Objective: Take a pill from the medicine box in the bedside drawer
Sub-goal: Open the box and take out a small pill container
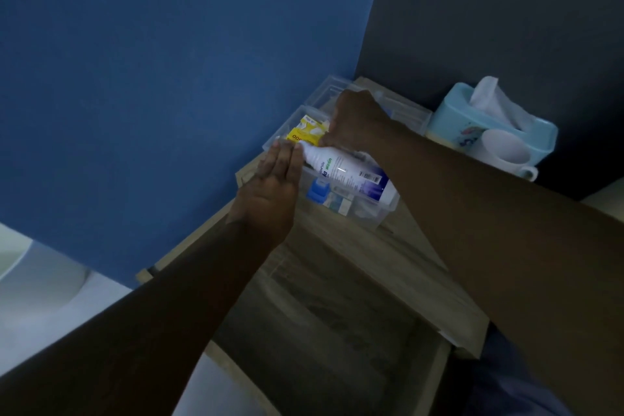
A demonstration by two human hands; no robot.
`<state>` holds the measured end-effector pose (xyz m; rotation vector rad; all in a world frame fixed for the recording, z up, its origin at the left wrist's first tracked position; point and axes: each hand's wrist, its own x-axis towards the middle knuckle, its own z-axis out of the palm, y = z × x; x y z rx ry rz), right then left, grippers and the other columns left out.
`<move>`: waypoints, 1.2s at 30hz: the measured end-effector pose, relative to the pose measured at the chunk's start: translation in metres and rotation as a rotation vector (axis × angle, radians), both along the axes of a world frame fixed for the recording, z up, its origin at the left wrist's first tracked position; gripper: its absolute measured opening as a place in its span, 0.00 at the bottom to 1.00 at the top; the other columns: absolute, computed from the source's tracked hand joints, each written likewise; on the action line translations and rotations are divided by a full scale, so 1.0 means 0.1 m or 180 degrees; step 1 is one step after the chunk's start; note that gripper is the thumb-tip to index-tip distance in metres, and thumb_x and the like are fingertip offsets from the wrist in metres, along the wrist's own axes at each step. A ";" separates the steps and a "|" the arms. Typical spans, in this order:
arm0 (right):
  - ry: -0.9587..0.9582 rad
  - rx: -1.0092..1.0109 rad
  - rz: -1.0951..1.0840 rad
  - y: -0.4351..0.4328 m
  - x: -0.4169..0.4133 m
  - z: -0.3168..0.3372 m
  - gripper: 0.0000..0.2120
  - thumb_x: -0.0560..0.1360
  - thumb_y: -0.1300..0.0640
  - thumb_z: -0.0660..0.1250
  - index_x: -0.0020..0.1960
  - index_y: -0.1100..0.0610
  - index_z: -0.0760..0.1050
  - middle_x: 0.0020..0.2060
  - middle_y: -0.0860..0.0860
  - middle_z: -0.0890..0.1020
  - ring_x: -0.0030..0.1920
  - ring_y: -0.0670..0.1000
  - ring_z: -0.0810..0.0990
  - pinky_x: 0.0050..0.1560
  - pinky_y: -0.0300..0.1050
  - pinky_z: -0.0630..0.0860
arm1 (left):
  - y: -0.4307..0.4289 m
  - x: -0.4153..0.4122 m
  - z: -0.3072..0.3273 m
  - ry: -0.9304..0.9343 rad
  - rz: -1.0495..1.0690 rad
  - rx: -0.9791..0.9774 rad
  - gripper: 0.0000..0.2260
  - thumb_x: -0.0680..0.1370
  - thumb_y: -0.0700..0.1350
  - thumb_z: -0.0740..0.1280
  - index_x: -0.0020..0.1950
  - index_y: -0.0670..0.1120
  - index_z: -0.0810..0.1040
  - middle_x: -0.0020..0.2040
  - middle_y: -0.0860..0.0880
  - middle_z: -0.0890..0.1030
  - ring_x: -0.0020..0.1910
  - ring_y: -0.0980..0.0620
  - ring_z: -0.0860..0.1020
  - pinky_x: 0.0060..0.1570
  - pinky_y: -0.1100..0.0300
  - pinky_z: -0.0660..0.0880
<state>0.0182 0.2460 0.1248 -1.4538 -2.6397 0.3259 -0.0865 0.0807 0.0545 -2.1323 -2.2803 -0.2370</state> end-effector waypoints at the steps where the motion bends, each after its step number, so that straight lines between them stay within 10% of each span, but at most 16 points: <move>1: -0.0025 0.0018 0.0000 0.01 0.00 0.00 0.26 0.60 0.43 0.80 0.47 0.55 0.72 0.53 0.58 0.81 0.54 0.57 0.80 0.44 0.42 0.71 | 0.00 0.00 -0.01 0.0008 0.0002 0.0026 0.35 0.74 0.39 0.49 0.79 0.39 0.40 0.81 0.39 0.44 0.80 0.42 0.42 0.79 0.51 0.51; 13: 0.1091 0.0089 0.0073 -0.59 0.59 0.48 0.12 0.66 0.60 0.75 0.49 0.57 0.83 0.47 0.50 0.79 0.49 0.50 0.79 0.46 0.39 0.71 | -0.01 0.04 0.25 -0.0759 0.0154 -0.0311 0.38 0.75 0.38 0.62 0.81 0.43 0.45 0.82 0.44 0.45 0.81 0.47 0.44 0.78 0.56 0.50; 19: 0.1533 0.0049 0.0146 -1.13 1.20 0.81 0.10 0.73 0.59 0.71 0.55 0.57 0.82 0.48 0.54 0.82 0.49 0.54 0.81 0.53 0.49 0.78 | -0.22 0.40 0.78 -0.2317 -0.0013 0.1188 0.27 0.79 0.37 0.64 0.77 0.48 0.64 0.69 0.45 0.76 0.62 0.51 0.78 0.62 0.70 0.67; 25: 0.1859 -0.0070 0.0304 -1.57 1.59 1.20 0.11 0.72 0.58 0.75 0.54 0.55 0.83 0.47 0.51 0.83 0.45 0.49 0.82 0.52 0.50 0.80 | -0.55 1.14 1.32 -0.5799 0.0341 0.0566 0.13 0.81 0.43 0.64 0.62 0.38 0.79 0.51 0.38 0.84 0.47 0.44 0.84 0.49 0.57 0.83; 36: 0.2216 -0.0095 0.0556 -1.94 1.83 1.48 0.11 0.70 0.62 0.76 0.53 0.57 0.85 0.45 0.50 0.84 0.45 0.46 0.83 0.51 0.42 0.79 | -0.91 1.52 1.65 -0.7279 0.0369 0.0314 0.18 0.77 0.46 0.68 0.60 0.32 0.79 0.59 0.37 0.82 0.56 0.48 0.83 0.48 0.64 0.81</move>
